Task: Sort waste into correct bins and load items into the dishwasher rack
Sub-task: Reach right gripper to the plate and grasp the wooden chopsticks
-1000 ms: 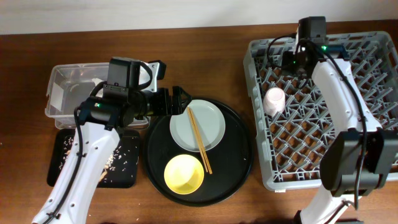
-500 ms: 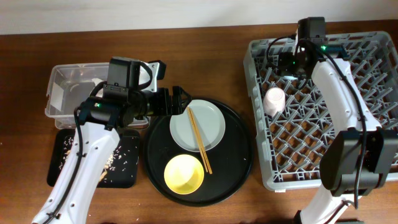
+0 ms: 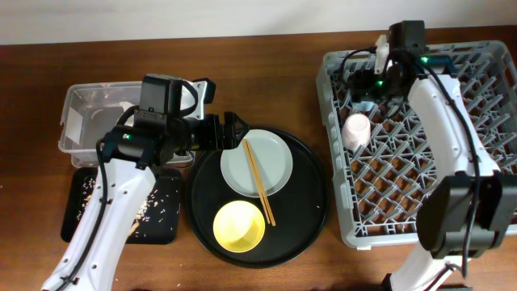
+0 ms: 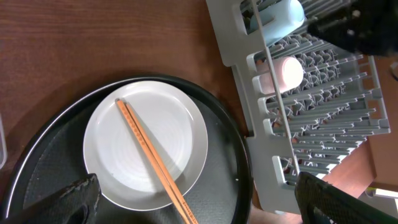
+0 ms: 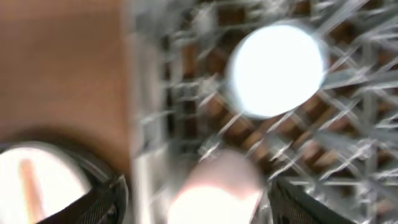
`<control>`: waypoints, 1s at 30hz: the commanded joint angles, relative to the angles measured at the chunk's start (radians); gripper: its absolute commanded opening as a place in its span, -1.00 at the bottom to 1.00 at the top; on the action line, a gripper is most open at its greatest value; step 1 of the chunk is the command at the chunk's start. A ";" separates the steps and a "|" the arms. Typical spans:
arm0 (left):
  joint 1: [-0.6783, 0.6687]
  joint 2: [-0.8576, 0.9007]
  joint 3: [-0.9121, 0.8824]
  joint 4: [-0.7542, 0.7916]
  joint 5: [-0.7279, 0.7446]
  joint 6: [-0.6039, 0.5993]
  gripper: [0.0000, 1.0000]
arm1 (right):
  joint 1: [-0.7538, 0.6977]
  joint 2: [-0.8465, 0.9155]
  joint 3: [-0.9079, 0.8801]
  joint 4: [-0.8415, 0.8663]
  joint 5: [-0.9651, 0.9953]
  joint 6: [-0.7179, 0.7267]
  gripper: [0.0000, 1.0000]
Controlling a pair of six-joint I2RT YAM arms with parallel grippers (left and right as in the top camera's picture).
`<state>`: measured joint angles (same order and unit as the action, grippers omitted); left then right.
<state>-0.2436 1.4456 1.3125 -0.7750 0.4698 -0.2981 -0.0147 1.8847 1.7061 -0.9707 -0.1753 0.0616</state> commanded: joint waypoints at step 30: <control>0.525 -0.121 0.024 -0.107 -0.026 -0.015 0.98 | 0.659 -0.092 -0.213 -0.132 -0.078 0.079 -0.46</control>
<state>0.2768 1.3323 1.3212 -0.8795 0.4400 -0.3099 0.6205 1.8015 1.5646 -1.1698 -0.2802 0.1047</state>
